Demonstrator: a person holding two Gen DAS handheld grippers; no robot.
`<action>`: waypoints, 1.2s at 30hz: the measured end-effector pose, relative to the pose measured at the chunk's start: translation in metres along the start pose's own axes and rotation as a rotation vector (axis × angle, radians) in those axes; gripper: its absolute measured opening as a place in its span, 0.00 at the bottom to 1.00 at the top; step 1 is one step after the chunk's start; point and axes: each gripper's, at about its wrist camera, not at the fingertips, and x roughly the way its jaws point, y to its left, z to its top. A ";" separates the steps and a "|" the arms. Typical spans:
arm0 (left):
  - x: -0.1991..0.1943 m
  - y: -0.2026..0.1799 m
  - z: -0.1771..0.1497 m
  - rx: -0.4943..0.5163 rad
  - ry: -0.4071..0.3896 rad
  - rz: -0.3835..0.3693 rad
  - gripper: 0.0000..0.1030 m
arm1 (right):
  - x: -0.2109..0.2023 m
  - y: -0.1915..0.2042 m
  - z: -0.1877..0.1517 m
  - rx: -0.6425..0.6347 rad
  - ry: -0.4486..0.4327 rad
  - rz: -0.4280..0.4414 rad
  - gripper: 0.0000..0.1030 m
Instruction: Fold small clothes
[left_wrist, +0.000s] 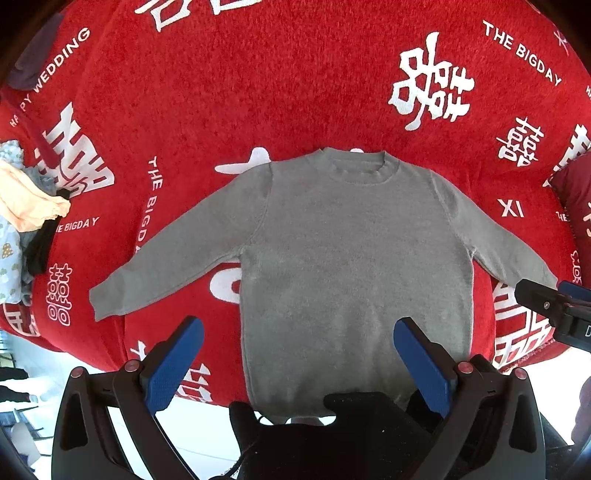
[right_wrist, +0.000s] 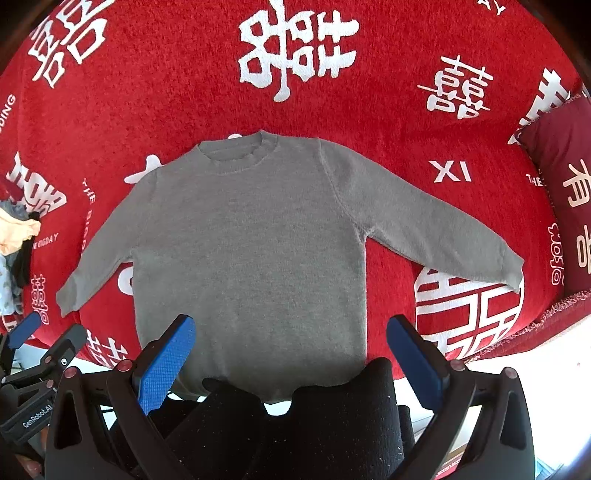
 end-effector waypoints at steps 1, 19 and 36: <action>0.000 0.000 0.001 -0.001 -0.001 -0.001 1.00 | 0.000 0.000 0.000 0.000 0.000 -0.001 1.00; 0.005 0.000 0.006 -0.011 0.001 -0.034 1.00 | -0.003 0.003 0.004 -0.019 0.001 -0.046 1.00; 0.054 0.031 0.002 -0.150 0.033 -0.098 1.00 | 0.032 0.017 0.006 -0.113 -0.002 -0.057 1.00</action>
